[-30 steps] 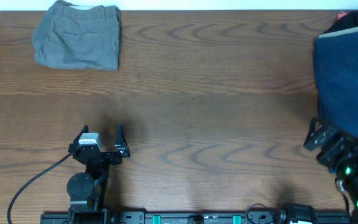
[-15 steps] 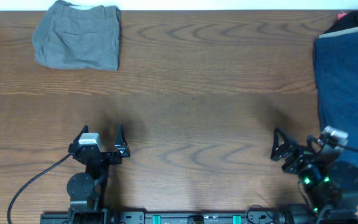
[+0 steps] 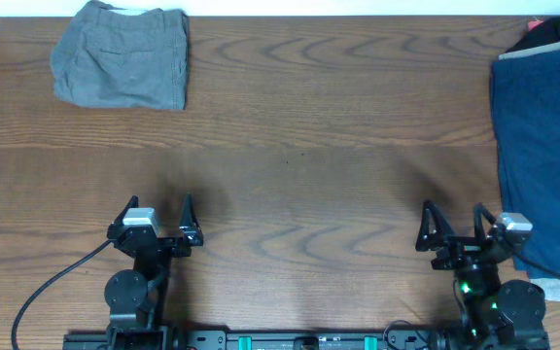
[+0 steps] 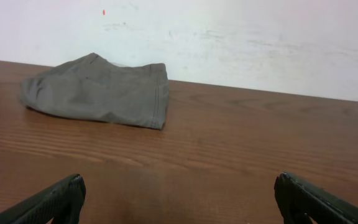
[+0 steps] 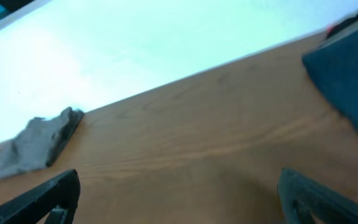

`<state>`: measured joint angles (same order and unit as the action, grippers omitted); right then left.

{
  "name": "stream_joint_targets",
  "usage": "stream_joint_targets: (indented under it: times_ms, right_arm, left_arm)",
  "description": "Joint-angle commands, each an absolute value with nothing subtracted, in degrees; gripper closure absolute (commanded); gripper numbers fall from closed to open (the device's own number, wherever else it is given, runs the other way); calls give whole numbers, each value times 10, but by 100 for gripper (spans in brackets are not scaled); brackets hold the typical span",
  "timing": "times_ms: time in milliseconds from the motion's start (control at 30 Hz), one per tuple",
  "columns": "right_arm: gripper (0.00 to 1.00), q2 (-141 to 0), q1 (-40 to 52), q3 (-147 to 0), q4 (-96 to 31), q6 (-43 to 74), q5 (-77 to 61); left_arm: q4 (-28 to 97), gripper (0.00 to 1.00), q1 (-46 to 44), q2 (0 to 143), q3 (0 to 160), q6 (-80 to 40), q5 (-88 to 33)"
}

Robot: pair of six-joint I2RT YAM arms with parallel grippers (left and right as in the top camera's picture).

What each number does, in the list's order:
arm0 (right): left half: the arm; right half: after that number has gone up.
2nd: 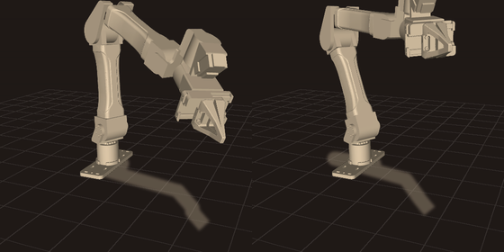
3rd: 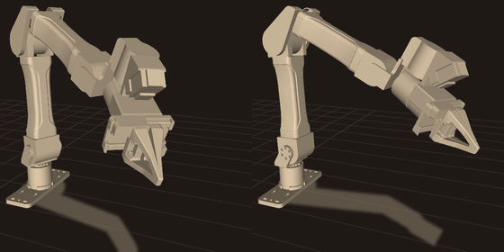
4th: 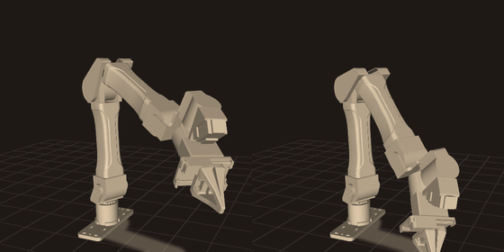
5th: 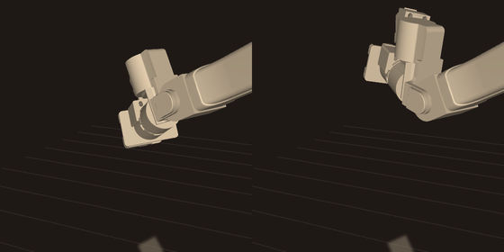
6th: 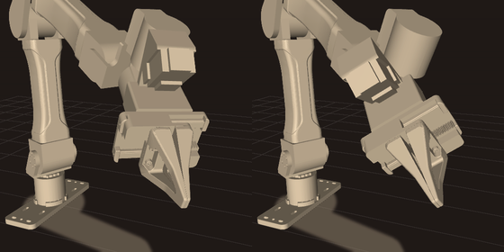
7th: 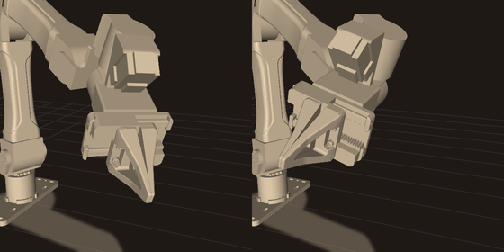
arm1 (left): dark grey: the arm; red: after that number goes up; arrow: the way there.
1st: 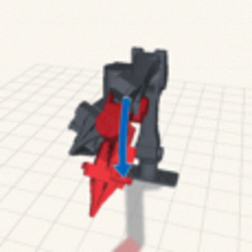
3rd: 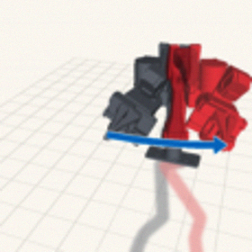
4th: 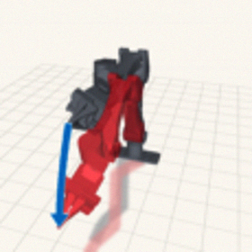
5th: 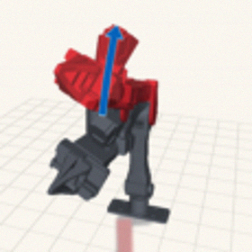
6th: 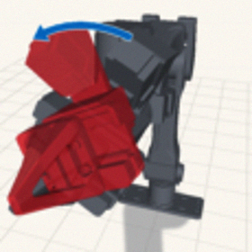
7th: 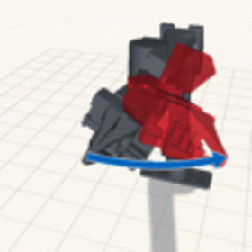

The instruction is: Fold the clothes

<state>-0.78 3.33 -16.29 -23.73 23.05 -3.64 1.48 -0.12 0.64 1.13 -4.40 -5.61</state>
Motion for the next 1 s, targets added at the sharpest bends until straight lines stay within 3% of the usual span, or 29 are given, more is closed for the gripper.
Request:
stream_joint_targets:
  times_ms: [0,167,467,967]
  right_arm:
    - [1,-3,33,-128,-196,131,-51]
    - [1,-3,33,-74,-115,26,-77]
    - [1,-3,33,-3,16,-28,-64]
    - [1,-3,15,-3,-37,-75,-63]
  left_arm:
    - [36,2,-3,2,2,-37,-66]
    - [36,2,-4,2,2,-37,-66]
    - [36,2,-4,2,2,-37,-66]
    - [36,2,-4,2,2,-37,-66]
